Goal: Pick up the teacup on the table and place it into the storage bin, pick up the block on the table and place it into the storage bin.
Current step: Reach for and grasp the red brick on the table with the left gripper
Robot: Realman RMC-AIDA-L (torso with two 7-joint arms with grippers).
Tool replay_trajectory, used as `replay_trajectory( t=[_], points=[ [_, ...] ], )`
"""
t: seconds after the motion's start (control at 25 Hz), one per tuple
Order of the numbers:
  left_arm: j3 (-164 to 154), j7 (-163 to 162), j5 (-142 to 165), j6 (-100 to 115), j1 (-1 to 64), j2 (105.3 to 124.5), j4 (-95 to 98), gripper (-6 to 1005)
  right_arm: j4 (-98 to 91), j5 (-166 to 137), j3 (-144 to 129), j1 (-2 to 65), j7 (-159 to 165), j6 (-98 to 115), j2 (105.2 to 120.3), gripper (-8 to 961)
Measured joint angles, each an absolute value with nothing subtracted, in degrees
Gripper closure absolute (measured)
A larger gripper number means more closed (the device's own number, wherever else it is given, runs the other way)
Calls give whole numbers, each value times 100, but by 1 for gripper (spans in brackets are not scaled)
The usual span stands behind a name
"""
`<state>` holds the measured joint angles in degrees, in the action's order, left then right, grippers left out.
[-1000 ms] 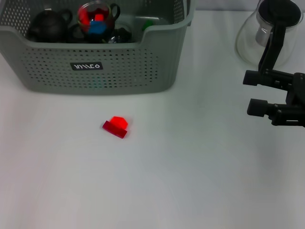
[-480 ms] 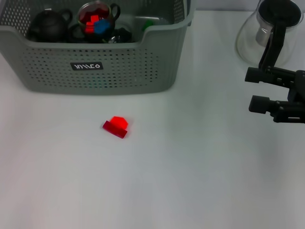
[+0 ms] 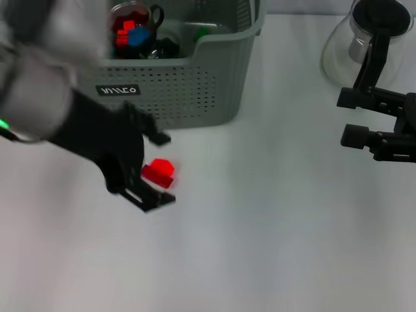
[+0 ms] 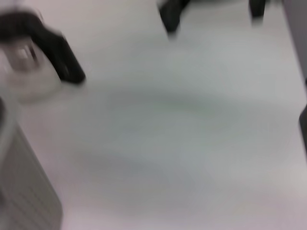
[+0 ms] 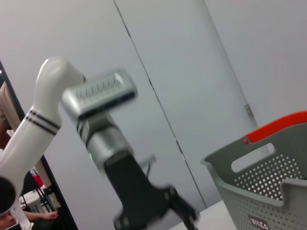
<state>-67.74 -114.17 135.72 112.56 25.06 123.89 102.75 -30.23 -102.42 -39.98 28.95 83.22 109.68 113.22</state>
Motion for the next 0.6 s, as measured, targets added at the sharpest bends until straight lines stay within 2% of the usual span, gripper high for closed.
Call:
replay_trajectory(
  t=[0.2,0.6],
  points=[
    [-8003,-11791,14616,10375,2431,12436,9707,92,-3023,-10251,-3997,2889,8323,10956,11330,26],
    [-8897,-12426,15773,9247,2780,12439,8542,93,-2971,-10257,-3999,2882,8341,10933,11320,26]
  ],
)
